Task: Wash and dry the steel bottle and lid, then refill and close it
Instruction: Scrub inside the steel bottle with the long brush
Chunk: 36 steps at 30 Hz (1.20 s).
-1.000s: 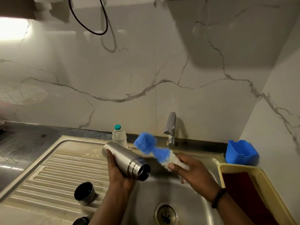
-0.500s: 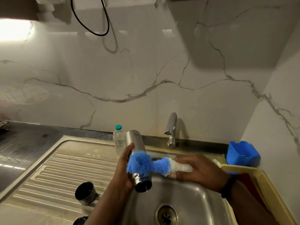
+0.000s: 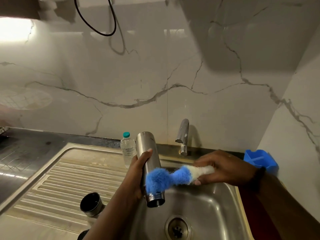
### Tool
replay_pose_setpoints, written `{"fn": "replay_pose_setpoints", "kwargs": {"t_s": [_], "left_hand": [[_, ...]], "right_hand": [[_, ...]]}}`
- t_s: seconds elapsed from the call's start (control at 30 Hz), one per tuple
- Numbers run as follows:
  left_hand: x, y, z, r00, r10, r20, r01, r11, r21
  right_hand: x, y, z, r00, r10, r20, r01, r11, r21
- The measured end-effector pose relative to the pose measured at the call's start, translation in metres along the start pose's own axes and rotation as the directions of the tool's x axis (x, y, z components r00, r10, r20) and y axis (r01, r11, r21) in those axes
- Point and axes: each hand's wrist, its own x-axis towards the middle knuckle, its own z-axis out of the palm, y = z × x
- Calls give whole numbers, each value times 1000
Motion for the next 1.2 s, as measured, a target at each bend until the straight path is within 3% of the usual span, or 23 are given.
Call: {"fn": "replay_pose_setpoints", "kwargs": {"t_s": [0.1, 0.2, 0.33, 0.53, 0.67, 0.83, 0.93, 0.97, 1.07, 1.2], "left_hand": [[-8, 10, 0, 992, 93, -85, -89, 995, 49], [-9, 12, 4, 982, 176, -72, -170, 981, 91], [-12, 16, -1, 969, 208, -132, -218, 974, -66], [-18, 17, 6, 967, 255, -26, -251, 961, 115], [-14, 26, 1, 991, 119, 54, -109, 981, -158], [-17, 18, 9, 983, 13, 184, 66, 908, -414], [-16, 6, 20, 992, 122, 38, -90, 879, -468], [-17, 4, 24, 990, 143, 17, -116, 858, -500], [-23, 11, 35, 989, 94, 112, -2, 771, -637], [-19, 22, 42, 988, 148, 46, -64, 659, -749]], "right_hand": [[5, -7, 1, 1000, -28, 11, 30, 977, -210], [15, -21, 13, 993, -119, 5, 110, 901, -421], [3, -18, -6, 994, -90, -70, 49, 890, -453], [14, -28, -2, 993, -116, -6, 97, 859, -503], [-2, -8, -20, 998, -8, -58, 2, 994, -111], [-3, 2, -9, 998, 60, -34, -49, 967, 248], [4, -3, 14, 993, 114, -4, -105, 931, 350], [7, -6, 24, 992, 122, -21, -103, 907, 409], [7, -10, 51, 984, 146, -98, -54, 781, 622], [3, -14, 80, 968, 215, -129, 2, 510, 860]]}}
